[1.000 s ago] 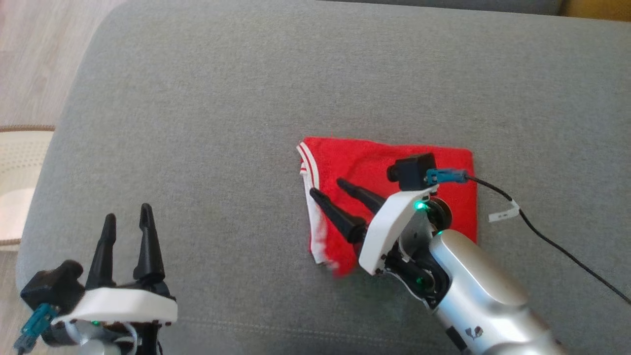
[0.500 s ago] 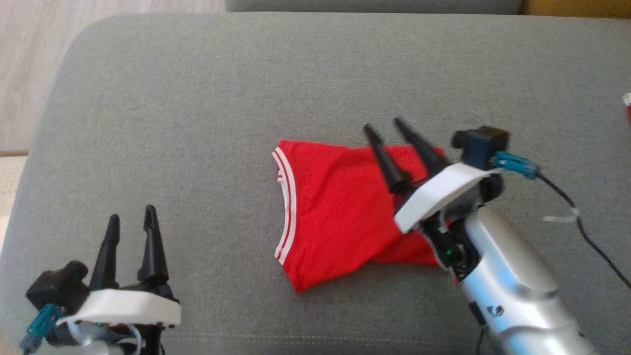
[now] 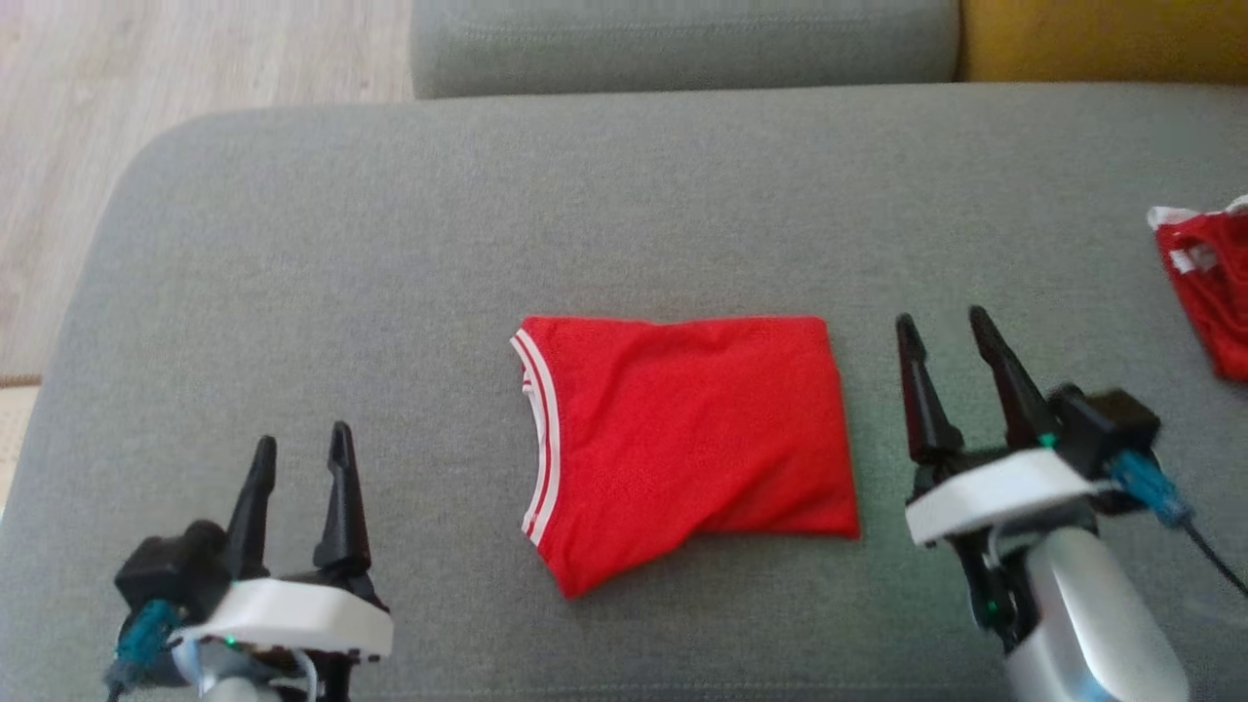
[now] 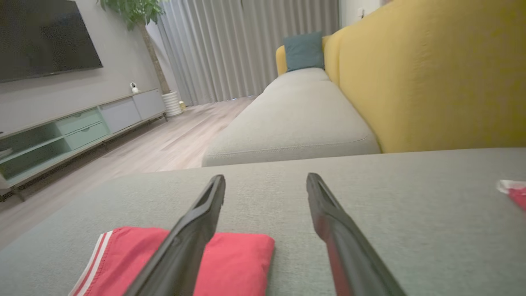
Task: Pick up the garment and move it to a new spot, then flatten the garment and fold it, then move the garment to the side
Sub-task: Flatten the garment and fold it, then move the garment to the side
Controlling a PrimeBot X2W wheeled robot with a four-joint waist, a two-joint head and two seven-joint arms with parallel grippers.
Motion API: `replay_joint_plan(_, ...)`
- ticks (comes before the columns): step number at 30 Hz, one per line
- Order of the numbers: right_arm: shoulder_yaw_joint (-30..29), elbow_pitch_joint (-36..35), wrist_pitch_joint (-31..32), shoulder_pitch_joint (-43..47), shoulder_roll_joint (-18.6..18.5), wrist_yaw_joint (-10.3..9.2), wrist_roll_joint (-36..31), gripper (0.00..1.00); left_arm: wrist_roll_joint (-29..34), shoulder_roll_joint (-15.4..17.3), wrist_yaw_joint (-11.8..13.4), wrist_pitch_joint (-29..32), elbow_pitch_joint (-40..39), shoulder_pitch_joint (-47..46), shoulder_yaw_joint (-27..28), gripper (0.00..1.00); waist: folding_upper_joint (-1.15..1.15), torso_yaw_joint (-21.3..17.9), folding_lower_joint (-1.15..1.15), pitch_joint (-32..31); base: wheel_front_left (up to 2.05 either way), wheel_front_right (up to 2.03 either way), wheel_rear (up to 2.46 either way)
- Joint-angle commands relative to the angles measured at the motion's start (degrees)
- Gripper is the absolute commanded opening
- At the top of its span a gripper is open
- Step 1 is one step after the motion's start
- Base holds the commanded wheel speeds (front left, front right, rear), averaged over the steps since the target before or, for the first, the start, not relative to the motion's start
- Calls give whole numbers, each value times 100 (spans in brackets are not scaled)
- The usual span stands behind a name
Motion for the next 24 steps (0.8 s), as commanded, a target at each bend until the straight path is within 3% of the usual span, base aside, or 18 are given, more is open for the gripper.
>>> replay_joint_plan(1, 62, -292, -90, -26, 98, -5, -9, 100, 68, -20, 17, -65, -131, -110, 165, 100, 0, -44, 0, -110, 0, 0, 0)
replay_joint_plan(10, -26, -714, -179, 745, 102, -5, 30, 100, 322, -243, -13, -70, -56, 176, 324, 100, 0, -114, 0, -408, 0, 0, 0)
replay_joint_plan(24, -3, -619, -43, 790, 102, -5, 41, 100, 602, -460, -265, -71, 55, 199, 501, 100, 0, -105, 0, -435, 0, 0, 0)
